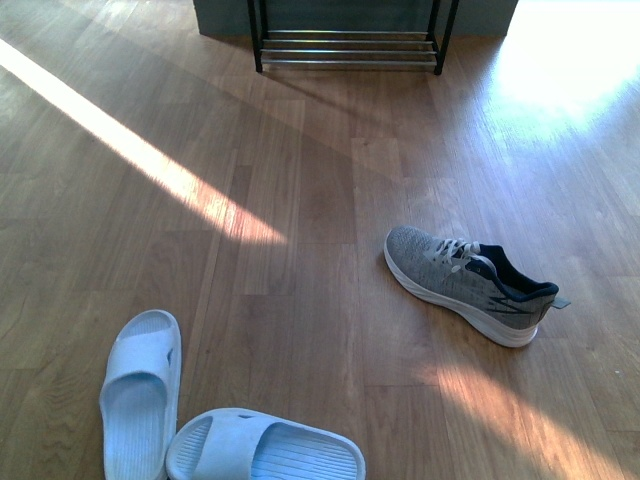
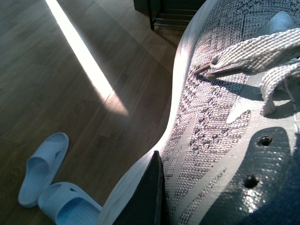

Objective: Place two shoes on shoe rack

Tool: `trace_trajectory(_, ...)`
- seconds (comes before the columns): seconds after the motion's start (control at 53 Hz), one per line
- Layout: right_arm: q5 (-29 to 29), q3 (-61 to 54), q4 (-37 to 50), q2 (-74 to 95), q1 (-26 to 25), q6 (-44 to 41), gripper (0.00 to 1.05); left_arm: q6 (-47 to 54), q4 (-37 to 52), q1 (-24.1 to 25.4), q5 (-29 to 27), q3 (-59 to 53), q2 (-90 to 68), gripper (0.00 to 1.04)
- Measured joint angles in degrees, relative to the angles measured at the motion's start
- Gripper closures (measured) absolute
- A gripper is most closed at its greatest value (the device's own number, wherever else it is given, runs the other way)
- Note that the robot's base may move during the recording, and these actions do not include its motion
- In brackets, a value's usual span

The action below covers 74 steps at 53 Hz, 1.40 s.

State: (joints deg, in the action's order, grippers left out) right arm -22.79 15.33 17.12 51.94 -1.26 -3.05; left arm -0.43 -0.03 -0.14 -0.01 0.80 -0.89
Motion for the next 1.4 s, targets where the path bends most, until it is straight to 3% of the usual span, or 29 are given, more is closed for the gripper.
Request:
trace_trajectory(1.321, 0.0, 0.0, 0.0, 0.0, -0.2, 0.3, 1.03, 0.0, 0.0, 0.0, 0.0, 0.0, 0.0, 0.09)
trace_trajectory(1.396, 0.0, 0.0, 0.0, 0.0, -0.3, 0.3, 1.03, -10.1, -12.4, -7.3, -19.8, 6.3, -12.4, 0.09)
